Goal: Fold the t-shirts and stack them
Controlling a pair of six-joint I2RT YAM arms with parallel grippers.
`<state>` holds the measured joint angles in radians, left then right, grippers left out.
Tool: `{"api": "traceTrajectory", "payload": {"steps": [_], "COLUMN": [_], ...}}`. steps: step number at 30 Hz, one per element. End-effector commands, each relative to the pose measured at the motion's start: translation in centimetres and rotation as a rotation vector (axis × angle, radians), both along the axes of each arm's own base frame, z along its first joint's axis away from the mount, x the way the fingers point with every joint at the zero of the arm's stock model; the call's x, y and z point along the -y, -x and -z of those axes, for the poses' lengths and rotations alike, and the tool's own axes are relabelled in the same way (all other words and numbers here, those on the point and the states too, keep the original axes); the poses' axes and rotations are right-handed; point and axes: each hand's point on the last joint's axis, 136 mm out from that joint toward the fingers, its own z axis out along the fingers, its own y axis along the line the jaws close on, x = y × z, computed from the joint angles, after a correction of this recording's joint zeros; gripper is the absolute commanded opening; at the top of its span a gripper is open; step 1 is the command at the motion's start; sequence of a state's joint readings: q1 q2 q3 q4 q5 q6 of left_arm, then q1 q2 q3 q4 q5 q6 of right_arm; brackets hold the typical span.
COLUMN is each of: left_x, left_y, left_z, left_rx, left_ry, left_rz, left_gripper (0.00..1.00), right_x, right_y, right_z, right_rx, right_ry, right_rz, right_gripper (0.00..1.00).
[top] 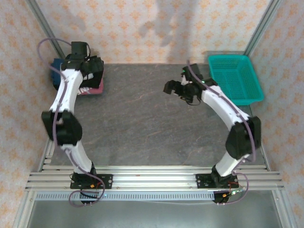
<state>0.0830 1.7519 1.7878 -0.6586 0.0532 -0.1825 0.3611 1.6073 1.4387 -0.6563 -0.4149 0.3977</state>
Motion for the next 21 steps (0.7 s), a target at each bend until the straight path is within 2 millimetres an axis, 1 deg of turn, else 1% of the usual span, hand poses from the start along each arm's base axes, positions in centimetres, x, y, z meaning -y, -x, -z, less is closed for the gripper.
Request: {"api": "traceTrajectory", "payload": {"steps": [1,2,3,5,6,7,8,9,12,15,17,18,21], "left_x": [1.3,1.2,0.9,0.0,-0.3,-0.7,-1.0,-1.1,-0.8,-1.0,-1.2,-1.1,-1.2], "left_y": [5.4,7.0,8.8,11.3,12.3,12.9,13.3,13.5,13.6,13.9,14.2,14.2,13.8], "left_z": [-3.7,-3.0,-2.0,1.1,2.8,4.7,6.4,8.0,11.3,13.5,14.6,15.2,16.1], "left_rx": [0.144,0.149,0.153,0.135,0.123,0.107,0.1,0.103,0.145,0.217,0.264,0.273,0.326], "left_ry": [0.002,0.0,-0.012,-0.056,-0.085,-0.105,-0.128,-0.14,-0.122,-0.135,-0.146,-0.149,-0.148], "left_rz": [-0.024,-0.036,-0.056,-0.1,-0.107,-0.121,-0.132,-0.129,-0.119,-0.135,-0.144,-0.139,-0.147], "left_gripper": [1.0,1.0,1.0,1.0,1.0,1.0,1.0,1.0,1.0,1.0,1.0,1.0,1.0], "right_x": [6.6,8.5,10.9,15.5,18.2,20.4,22.5,23.8,25.7,26.2,25.7,25.3,23.6], "right_y": [1.1,1.7,2.4,3.7,4.4,5.2,5.8,6.2,6.8,6.6,5.6,5.0,3.1], "right_z": [-1.5,-1.1,-0.5,1.2,2.7,3.3,4.4,5.3,7.2,8.5,8.4,8.1,7.8], "right_rx": [0.144,0.167,0.189,0.226,0.222,0.236,0.256,0.286,0.373,0.482,0.515,0.554,0.678], "right_ry": [0.191,0.244,0.303,0.393,0.433,0.46,0.493,0.522,0.628,0.67,0.656,0.642,0.57], "right_rz": [0.114,0.156,0.217,0.35,0.429,0.506,0.578,0.621,0.664,0.67,0.637,0.623,0.552], "right_gripper": [0.99,0.99,0.99,0.99,0.99,0.99,0.99,0.99,0.99,0.99,0.99,0.99,0.99]}}
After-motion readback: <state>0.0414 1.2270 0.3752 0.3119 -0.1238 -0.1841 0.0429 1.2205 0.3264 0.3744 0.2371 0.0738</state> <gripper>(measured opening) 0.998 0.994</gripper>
